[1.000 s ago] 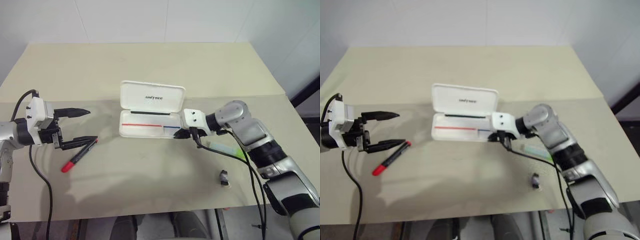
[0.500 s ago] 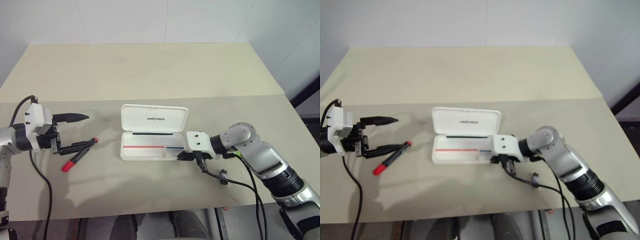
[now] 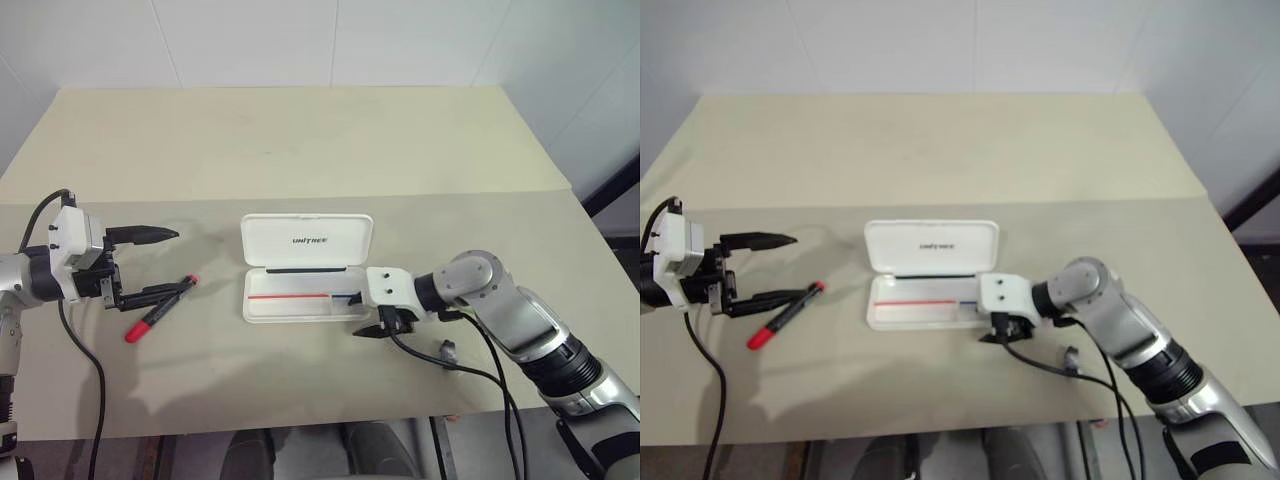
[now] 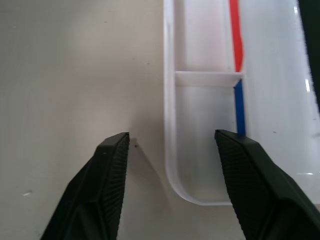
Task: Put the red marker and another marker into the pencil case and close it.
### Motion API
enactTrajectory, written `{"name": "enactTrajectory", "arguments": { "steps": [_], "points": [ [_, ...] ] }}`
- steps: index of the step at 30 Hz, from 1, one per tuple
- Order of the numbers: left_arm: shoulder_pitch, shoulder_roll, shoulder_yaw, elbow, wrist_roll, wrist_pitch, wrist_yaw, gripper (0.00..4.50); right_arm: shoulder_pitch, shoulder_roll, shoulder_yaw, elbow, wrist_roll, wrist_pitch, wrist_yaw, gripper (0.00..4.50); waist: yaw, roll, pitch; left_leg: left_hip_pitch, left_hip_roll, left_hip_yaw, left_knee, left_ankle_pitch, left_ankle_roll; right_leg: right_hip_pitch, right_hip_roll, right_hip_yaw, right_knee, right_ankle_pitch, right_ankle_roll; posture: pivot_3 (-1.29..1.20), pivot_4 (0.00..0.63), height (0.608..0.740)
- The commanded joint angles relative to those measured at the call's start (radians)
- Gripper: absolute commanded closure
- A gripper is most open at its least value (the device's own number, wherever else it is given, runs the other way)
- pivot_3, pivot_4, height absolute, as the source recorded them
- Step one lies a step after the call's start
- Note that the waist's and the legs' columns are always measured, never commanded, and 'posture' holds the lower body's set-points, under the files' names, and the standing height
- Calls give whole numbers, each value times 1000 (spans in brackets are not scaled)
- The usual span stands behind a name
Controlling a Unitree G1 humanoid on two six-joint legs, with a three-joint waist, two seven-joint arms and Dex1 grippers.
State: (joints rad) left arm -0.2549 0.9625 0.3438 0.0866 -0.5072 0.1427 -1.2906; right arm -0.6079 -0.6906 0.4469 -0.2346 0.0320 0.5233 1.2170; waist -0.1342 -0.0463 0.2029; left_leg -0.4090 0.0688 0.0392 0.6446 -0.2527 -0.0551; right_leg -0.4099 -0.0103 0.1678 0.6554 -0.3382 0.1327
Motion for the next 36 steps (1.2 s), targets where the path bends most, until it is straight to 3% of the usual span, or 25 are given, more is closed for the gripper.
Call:
{"name": "enactTrajectory", "arguments": {
  "steps": [1, 11, 16, 17, 22, 25, 30, 36],
  "points": [
    [2, 3, 30, -30, -20, -1, 4, 0, -29, 5, -39, -16, 26, -33, 4, 1779, -1, 0, 0, 0, 0, 0, 0, 0, 0, 0, 0, 0, 0, 0, 0, 0, 150, 740],
    [102, 22, 83, -95, -4, -2, 25, 0, -49, -4, -200, -9, 160, -128, 26, 1779, -1, 0, 0, 0, 0, 0, -1, 0, 0, 0, 0, 0, 0, 0, 0, 0, 150, 740],
    [122, 42, 92, -108, 12, 16, 46, 0, 54, 55, -324, -61, 338, -199, 37, 136, 2, 0, 0, 0, 1, -1, -2, 0, 0, 1, 0, -1, -1, 0, -1, 0, 150, 740],
    [132, 55, 90, -111, 23, 25, 48, 0, 71, 75, -370, -69, 385, -219, 24, 53, 2, 0, 0, 0, 0, 0, -1, 0, 0, 1, 0, -1, 0, 0, 0, 0, 150, 740],
    [170, 121, 82, -84, 98, 41, 75, 0, 126, 54, -475, -122, 554, -165, 54, 53, 0, 0, 0, 1, 0, 0, -1, 0, 0, 2, 0, -1, 0, 0, 0, 0, 150, 740],
    [165, 154, 59, -109, 165, 127, 173, 0, 114, 57, -538, -121, 617, -123, -19, 53, 0, 0, 0, 2, 1, -1, -2, 0, 0, 2, 0, -1, 0, 0, -1, 0, 150, 740],
    [173, 175, 16, -187, 187, 305, 239, 0, 96, 50, -537, -82, 568, -175, -48, 53, -2, 0, 0, 2, 1, 0, -2, 0, 0, 1, 0, 0, 0, 0, -1, 0, 150, 740],
    [175, 133, -98, -375, 196, 541, 365, 0, 118, 64, -519, -108, 556, -191, -74, 53, 1, 0, 0, 1, 0, 0, -6, 0, 0, 0, 0, 0, -1, -1, -1, 0, 150, 740]
  ]
}}
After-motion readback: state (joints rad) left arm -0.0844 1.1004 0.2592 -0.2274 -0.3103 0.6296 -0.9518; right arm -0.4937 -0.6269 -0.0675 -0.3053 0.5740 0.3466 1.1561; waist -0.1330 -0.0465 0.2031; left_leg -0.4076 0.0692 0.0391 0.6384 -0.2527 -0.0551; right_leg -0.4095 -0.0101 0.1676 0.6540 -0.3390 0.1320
